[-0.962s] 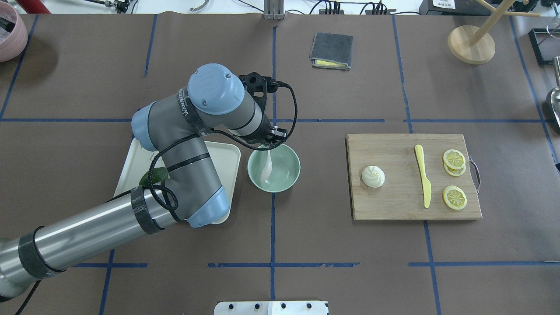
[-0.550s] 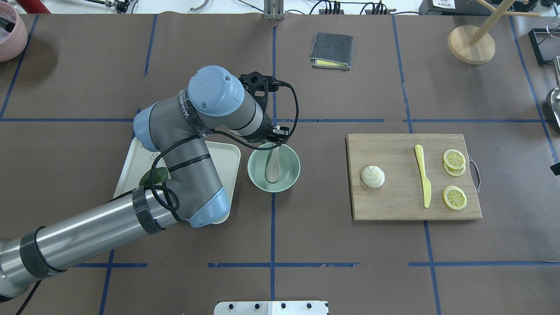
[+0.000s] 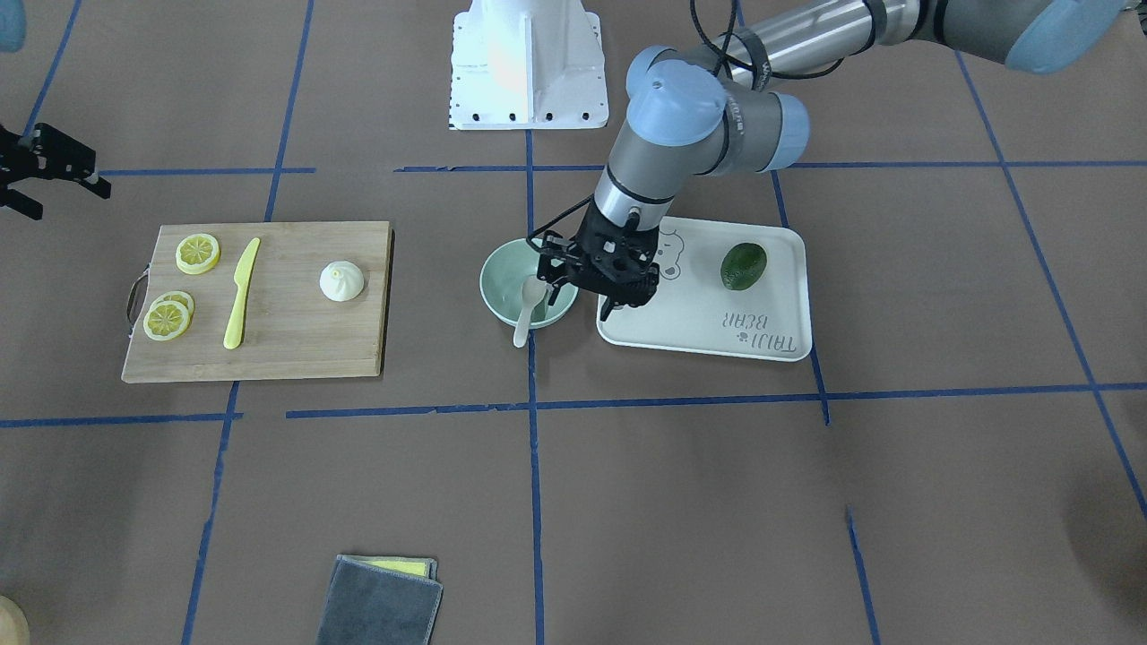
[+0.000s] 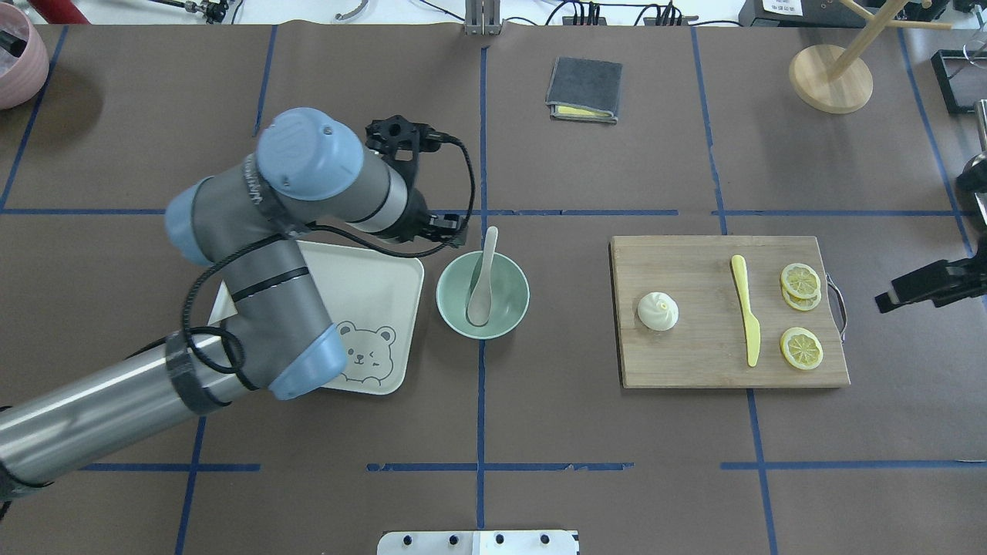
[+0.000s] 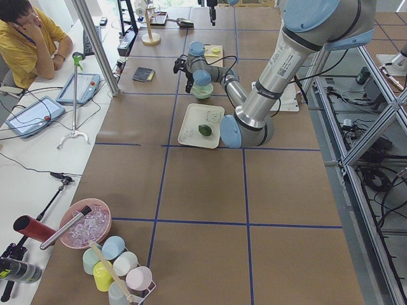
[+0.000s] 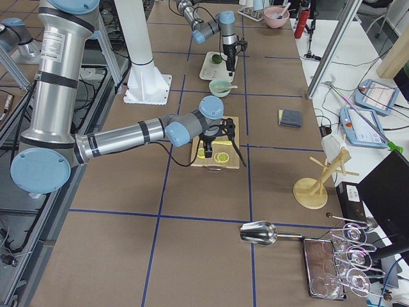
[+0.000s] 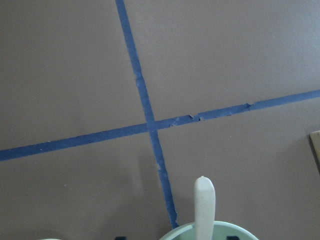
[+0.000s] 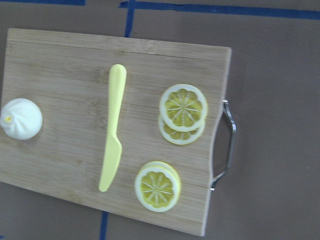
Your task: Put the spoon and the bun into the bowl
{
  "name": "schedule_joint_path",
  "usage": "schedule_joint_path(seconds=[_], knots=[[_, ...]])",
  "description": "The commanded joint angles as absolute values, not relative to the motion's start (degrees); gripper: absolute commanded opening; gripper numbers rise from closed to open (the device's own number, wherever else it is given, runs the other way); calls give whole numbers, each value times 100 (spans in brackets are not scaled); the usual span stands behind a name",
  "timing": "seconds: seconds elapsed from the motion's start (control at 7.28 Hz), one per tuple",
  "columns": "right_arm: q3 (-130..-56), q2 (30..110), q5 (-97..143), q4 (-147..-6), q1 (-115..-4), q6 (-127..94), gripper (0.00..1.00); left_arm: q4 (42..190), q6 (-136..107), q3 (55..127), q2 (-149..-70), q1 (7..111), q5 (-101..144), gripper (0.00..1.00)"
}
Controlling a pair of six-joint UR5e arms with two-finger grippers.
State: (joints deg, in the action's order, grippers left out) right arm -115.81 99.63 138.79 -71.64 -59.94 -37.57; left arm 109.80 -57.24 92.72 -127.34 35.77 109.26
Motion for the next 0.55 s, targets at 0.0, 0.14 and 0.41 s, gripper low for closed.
schedule_joint_path(seconds=[0.0,0.14,0.41], knots=[[-11707,9048,12874,-7014,-4622,-5783,100,10130,-4831,10332,-12129,3997,10934,73],[-11707,8713,12276,-7022,-4031,-6384,100,10082,-4521,10640,-11868,4356,10977,73],[-11663,8282,11002,-7136,-3159,-6793,100,10107,-3697,11160,-11104,5050,11266,74]])
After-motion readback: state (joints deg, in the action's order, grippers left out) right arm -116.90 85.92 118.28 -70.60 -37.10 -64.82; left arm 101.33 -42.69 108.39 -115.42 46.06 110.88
